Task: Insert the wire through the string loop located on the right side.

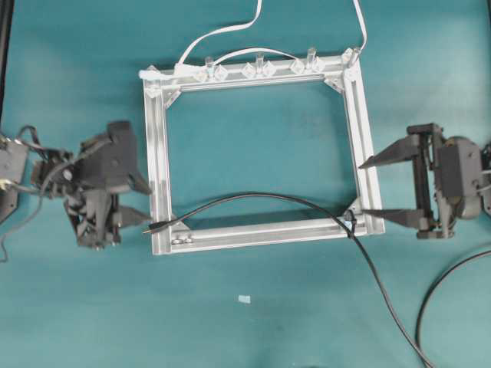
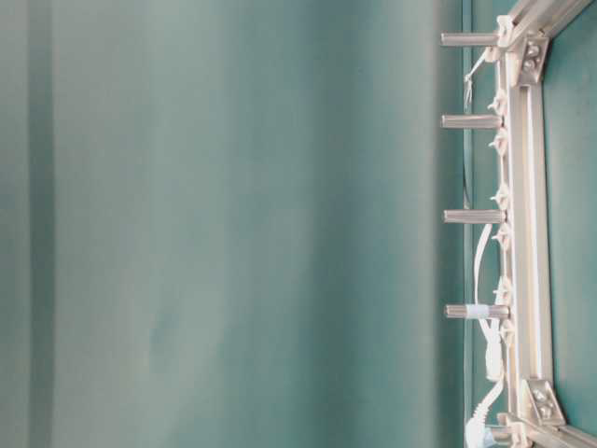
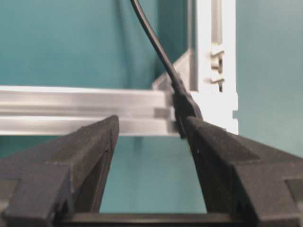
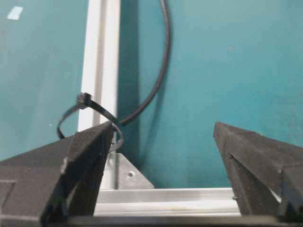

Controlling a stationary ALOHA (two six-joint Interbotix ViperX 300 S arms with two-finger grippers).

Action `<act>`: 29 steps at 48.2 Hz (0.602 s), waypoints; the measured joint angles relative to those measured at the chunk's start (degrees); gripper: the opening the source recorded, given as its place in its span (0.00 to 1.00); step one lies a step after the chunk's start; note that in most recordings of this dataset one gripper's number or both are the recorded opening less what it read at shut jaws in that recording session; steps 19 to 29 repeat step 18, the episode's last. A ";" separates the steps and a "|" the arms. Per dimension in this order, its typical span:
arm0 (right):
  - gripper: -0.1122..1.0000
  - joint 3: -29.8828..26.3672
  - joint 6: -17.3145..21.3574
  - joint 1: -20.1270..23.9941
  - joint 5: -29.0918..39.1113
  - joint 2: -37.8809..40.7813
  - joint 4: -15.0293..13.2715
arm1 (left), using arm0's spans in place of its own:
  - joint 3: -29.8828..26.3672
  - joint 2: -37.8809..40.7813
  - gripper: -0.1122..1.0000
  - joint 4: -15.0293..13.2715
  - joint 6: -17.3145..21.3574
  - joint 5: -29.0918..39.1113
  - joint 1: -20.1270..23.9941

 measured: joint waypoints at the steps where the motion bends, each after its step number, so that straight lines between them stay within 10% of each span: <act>1: 0.93 0.09 0.00 -0.18 0.00 -0.53 0.00 | 0.35 -0.88 0.65 0.09 0.00 -0.18 0.35; 29: 0.93 2.29 0.09 -1.49 -0.18 -7.38 0.00 | 8.70 -15.03 0.65 0.00 0.00 -5.10 2.11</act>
